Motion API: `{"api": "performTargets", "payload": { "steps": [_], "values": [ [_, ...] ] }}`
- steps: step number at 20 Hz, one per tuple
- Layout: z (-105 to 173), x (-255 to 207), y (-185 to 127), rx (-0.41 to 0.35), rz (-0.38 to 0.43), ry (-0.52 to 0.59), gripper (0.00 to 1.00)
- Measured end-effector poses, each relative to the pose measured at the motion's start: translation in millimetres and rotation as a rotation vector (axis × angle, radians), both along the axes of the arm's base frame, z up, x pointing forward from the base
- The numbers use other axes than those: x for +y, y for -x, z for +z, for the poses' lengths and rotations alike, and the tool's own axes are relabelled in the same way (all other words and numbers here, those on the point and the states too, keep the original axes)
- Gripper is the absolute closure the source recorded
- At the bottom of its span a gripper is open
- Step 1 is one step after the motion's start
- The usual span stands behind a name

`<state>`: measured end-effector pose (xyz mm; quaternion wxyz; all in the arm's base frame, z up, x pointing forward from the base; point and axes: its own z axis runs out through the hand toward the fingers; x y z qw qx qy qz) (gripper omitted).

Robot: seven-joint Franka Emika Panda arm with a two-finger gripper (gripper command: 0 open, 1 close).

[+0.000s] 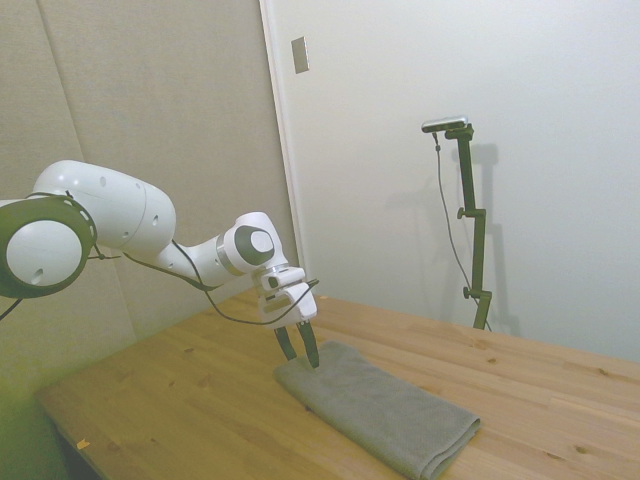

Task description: Fold the towel

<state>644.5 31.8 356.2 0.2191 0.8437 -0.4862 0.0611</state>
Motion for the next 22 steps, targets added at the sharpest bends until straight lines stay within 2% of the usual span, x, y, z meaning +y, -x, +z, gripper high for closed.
{"api": "performTargets", "payload": {
  "steps": [5, 6, 22],
  "values": [
    [-2.1, -0.5, 3.7, 0.003, 0.015, 0.013, 0.00],
    [-2.2, -1.2, 4.9, 0.005, 0.017, 0.014, 1.00],
    [-9.9, -16.5, 19.0, 0.014, 0.035, 0.026, 1.00]
  ]
}}
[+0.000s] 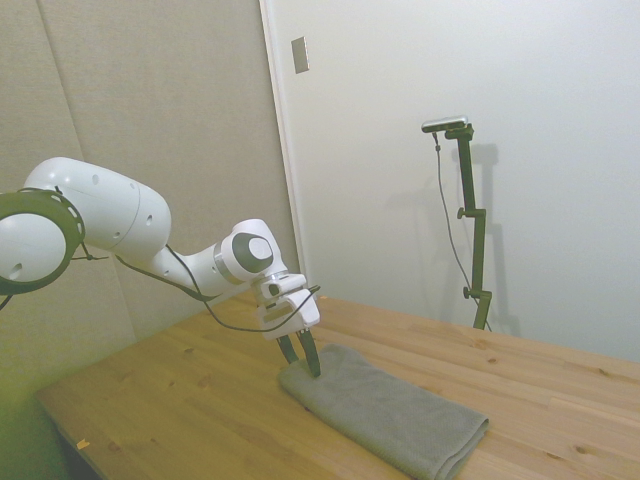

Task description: Fold the towel

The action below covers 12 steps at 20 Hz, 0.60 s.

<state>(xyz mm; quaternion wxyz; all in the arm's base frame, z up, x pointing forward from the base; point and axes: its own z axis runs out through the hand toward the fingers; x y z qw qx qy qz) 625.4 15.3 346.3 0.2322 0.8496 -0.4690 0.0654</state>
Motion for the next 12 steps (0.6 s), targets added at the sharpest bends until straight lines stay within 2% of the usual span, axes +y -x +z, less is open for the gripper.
{"api": "performTargets", "payload": {
  "steps": [12],
  "values": [
    [0.8, -11.1, 3.3, -0.009, -0.009, -0.004, 1.00]
  ]
}}
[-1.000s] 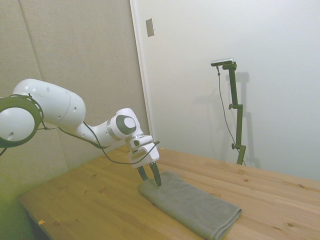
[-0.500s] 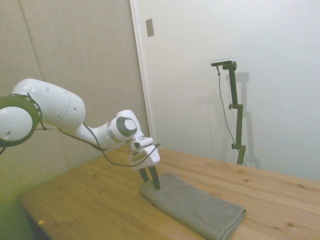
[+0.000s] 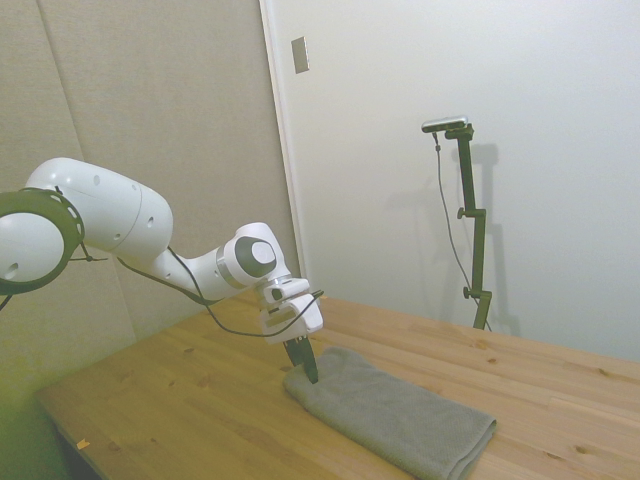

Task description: Fold the towel

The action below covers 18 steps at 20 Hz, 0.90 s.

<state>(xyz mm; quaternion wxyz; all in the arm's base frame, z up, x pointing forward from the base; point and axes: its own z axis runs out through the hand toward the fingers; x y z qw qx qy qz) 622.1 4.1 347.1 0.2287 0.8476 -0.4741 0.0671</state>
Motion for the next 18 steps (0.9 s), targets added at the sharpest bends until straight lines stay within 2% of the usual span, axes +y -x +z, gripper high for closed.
{"api": "performTargets", "payload": {
  "steps": [5, 9, 18],
  "values": [
    [32.9, -11.9, 8.3, -0.037, 0.002, -0.015, 1.00],
    [48.5, -25.9, 12.8, -0.061, -0.008, -0.021, 1.00],
    [102.1, -89.4, 36.4, -0.130, -0.069, -0.059, 1.00]
  ]
}}
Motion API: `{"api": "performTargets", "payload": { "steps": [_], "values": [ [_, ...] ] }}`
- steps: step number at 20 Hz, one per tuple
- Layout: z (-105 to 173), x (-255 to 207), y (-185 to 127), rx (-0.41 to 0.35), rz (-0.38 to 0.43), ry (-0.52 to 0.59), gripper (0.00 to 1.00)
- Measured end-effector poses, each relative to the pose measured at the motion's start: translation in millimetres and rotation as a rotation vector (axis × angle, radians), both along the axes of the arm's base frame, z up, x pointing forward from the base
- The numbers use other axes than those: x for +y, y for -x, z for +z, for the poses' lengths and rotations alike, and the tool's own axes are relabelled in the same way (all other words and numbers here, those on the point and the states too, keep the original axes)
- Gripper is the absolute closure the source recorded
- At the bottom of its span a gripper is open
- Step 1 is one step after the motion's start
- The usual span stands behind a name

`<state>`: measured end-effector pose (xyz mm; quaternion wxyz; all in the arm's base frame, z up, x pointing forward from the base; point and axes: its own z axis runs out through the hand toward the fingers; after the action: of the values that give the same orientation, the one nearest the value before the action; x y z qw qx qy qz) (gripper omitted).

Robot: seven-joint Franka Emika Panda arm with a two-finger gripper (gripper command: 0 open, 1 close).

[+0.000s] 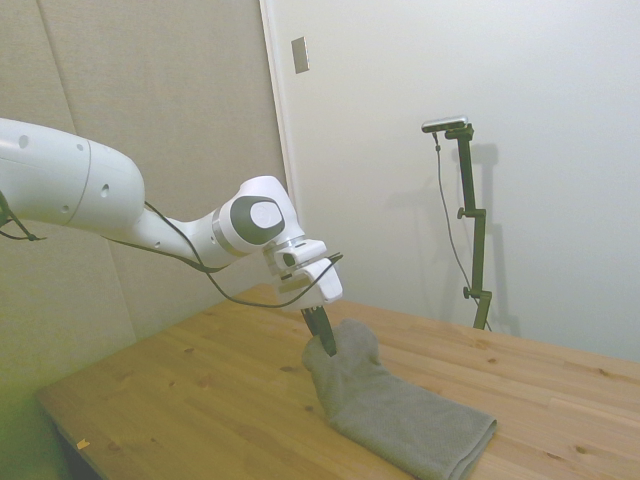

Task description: Fold the towel

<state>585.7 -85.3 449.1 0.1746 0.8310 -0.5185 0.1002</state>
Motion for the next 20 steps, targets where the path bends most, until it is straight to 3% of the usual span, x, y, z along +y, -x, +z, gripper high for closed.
{"api": "performTargets", "payload": {
  "steps": [4, 9, 17, 20],
  "values": [
    [10.8, -34.0, 18.9, -0.017, -0.029, -0.021, 1.00],
    [3.8, -84.6, 40.8, -0.042, -0.058, -0.075, 1.00],
    [-8.3, -125.0, 47.0, -0.089, -0.047, -0.195, 1.00],
    [2.4, -136.0, 43.7, -0.113, -0.042, -0.213, 1.00]
  ]
}}
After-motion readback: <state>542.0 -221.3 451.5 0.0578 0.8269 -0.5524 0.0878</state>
